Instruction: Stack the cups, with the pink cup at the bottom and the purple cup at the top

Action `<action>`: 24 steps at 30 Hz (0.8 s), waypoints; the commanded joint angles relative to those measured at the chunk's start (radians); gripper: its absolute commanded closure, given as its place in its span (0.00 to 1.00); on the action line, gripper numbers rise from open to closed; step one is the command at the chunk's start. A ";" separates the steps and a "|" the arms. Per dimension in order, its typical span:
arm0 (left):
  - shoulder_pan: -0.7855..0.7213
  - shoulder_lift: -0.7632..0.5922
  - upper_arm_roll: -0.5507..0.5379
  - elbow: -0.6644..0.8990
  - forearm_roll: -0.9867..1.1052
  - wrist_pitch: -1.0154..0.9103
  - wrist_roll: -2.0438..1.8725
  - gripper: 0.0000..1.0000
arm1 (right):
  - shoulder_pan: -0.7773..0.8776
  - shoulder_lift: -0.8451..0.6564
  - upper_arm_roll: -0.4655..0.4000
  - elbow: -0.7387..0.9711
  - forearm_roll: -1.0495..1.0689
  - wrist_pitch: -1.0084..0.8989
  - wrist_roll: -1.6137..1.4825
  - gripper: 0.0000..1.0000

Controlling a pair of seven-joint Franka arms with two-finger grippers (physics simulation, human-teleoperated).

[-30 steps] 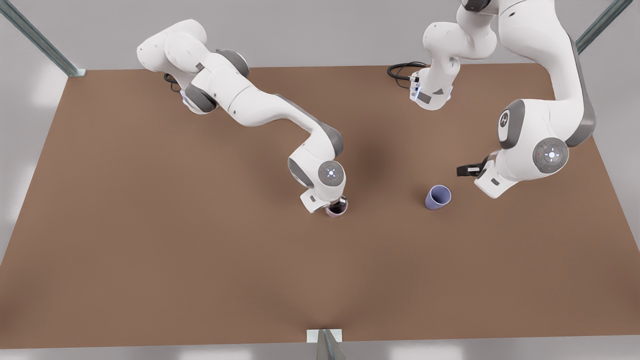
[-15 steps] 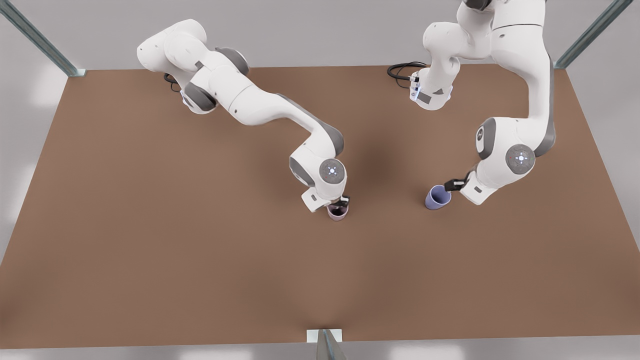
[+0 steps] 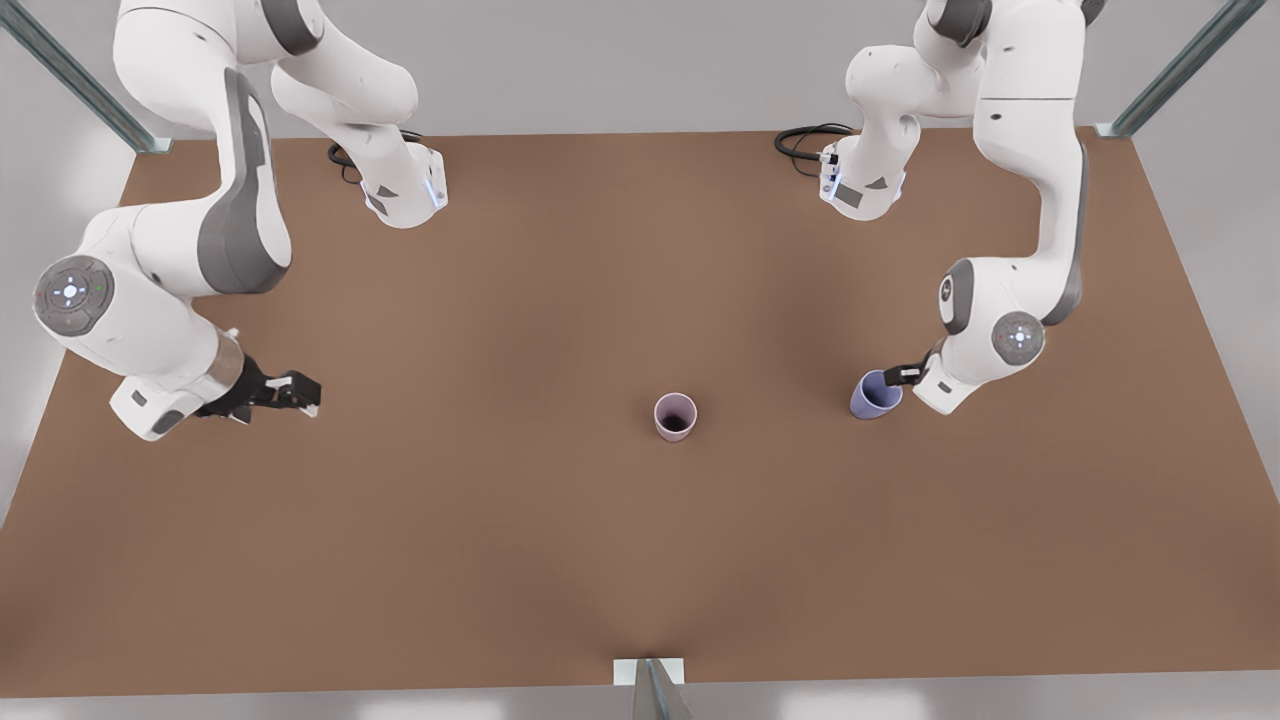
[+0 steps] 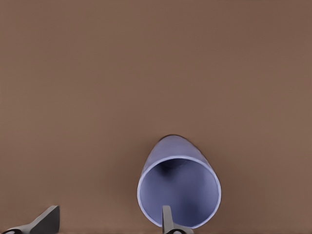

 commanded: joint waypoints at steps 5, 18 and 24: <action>0.000 0.038 -0.003 -0.007 -0.002 0.036 0.000 0.00 | 0.005 0.008 -0.002 0.003 0.005 0.010 0.001 0.00; 0.000 0.053 -0.018 -0.047 -0.119 0.139 0.000 0.79 | -0.009 0.029 -0.003 0.008 0.034 0.042 0.012 0.00; 0.000 0.055 -0.024 -0.047 -0.133 0.140 -0.002 0.79 | -0.013 0.031 -0.003 0.002 0.025 0.059 0.012 0.00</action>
